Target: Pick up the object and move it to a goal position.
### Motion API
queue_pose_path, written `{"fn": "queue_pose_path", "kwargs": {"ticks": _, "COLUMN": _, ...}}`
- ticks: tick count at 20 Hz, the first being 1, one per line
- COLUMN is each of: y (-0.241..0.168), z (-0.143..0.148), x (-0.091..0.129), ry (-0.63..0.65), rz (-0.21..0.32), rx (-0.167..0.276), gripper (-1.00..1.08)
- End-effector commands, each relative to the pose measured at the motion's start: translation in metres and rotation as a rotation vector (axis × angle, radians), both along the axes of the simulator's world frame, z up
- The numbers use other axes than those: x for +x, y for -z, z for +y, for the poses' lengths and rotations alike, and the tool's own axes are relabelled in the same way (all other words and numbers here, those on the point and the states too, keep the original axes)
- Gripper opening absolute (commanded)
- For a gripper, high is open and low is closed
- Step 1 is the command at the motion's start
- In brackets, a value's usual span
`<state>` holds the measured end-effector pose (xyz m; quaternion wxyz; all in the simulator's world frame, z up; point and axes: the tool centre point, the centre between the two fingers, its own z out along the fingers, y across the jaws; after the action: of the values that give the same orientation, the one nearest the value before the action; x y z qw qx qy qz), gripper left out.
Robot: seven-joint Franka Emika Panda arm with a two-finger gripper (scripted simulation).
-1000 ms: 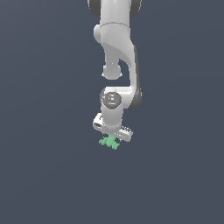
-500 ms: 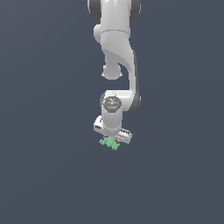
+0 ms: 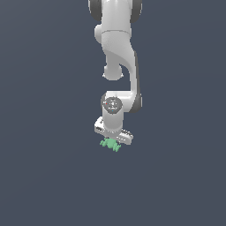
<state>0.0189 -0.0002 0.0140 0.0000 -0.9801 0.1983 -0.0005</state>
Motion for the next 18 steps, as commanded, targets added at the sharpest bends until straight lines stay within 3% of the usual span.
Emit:
{"fn": "queue_pose_path", "kwargs": {"ticks": 1, "y": 0.0, "z": -0.002, "x": -0.001, "ry": 0.0, "rz": 0.0, "rx": 0.0, "gripper": -1.0}}
{"fn": "queue_pose_path", "kwargs": {"ticks": 9, "y": -0.008, "z": -0.034, "x": -0.018, "ry": 0.0, "rz": 0.0, "rx": 0.0, "gripper": -1.0}}
{"fn": "queue_pose_path", "kwargs": {"ticks": 18, "y": -0.027, "z": -0.118, "x": -0.063, "ry": 0.0, "rz": 0.0, "rx": 0.0, "gripper": -1.0}}
